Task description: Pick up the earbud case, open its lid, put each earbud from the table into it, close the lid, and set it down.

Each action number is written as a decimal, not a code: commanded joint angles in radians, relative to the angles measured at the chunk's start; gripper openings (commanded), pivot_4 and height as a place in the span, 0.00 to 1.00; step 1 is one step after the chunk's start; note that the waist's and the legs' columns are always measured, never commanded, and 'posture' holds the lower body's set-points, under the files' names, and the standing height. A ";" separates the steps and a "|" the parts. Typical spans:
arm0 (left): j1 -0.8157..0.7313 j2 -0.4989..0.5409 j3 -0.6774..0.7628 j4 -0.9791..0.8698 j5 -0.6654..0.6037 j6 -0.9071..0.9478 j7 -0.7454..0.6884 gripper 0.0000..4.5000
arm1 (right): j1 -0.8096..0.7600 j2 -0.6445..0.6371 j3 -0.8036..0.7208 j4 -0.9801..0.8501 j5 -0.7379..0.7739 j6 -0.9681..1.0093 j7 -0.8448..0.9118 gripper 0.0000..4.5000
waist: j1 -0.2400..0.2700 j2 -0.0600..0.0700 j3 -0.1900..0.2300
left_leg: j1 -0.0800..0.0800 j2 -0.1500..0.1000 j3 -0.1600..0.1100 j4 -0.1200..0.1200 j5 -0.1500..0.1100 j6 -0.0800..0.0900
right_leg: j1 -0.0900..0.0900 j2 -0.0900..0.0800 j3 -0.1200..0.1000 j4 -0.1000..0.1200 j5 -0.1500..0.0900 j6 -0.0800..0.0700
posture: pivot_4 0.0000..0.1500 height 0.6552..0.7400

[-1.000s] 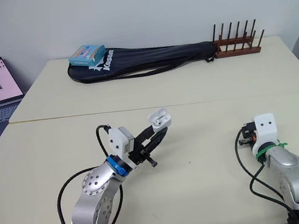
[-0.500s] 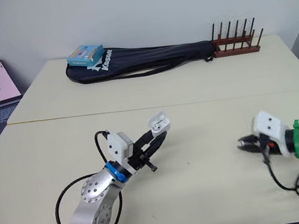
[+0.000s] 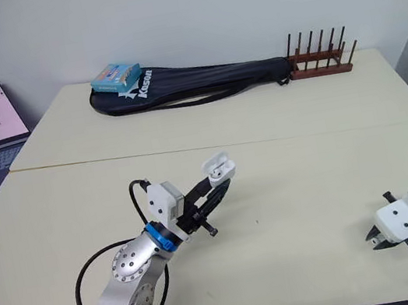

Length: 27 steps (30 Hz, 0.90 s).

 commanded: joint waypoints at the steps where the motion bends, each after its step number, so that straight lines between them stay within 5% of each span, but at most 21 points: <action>1: -0.005 0.002 0.008 -0.042 -0.004 -0.006 0.006 0.16 | -0.037 0.008 0.027 0.036 -0.027 -0.049 0.016 0.09 | 0.000 0.000 0.000 | 0.002 0.000 0.000 0.000 0.000 0.000 | 0.001 0.000 0.001 0.000 0.000 0.000 | 1.00 0.90; 6: -0.014 0.003 0.008 -0.038 -0.004 -0.005 0.006 0.16 | -0.070 0.034 0.058 0.069 -0.028 -0.049 0.005 0.09 | -0.002 -0.001 0.000 | 0.006 0.000 0.000 0.000 0.000 0.000 | 0.006 0.000 0.001 0.000 0.000 0.000 | 1.00 0.90; 15: -0.016 0.004 0.007 -0.036 -0.007 -0.001 0.003 0.16 | -0.086 0.059 0.064 0.100 -0.033 -0.125 -0.018 0.77 | -0.003 -0.001 0.001 | 0.006 0.001 -0.001 -0.001 0.000 0.000 | 0.006 0.000 0.000 -0.001 0.000 0.000 | 1.00 0.90; 22: -0.021 0.001 0.003 -0.027 -0.007 -0.002 0.000 0.16 | -0.042 -0.005 -0.023 -0.035 0.063 -0.017 -0.030 0.78 | -0.001 0.000 0.001 | 0.006 0.001 -0.002 -0.001 0.000 0.000 | 0.006 0.000 0.000 -0.001 0.000 0.000 | 1.00 0.90; 27: -0.025 -0.003 0.003 -0.017 -0.007 -0.006 -0.003 0.16 | 0.060 -0.125 -0.117 -0.281 -0.013 0.333 -0.115 0.78 | 0.002 0.002 0.000 | 0.006 0.001 -0.004 -0.001 0.000 0.000 | 0.006 -0.001 0.000 0.000 0.000 0.000 | 1.00 0.90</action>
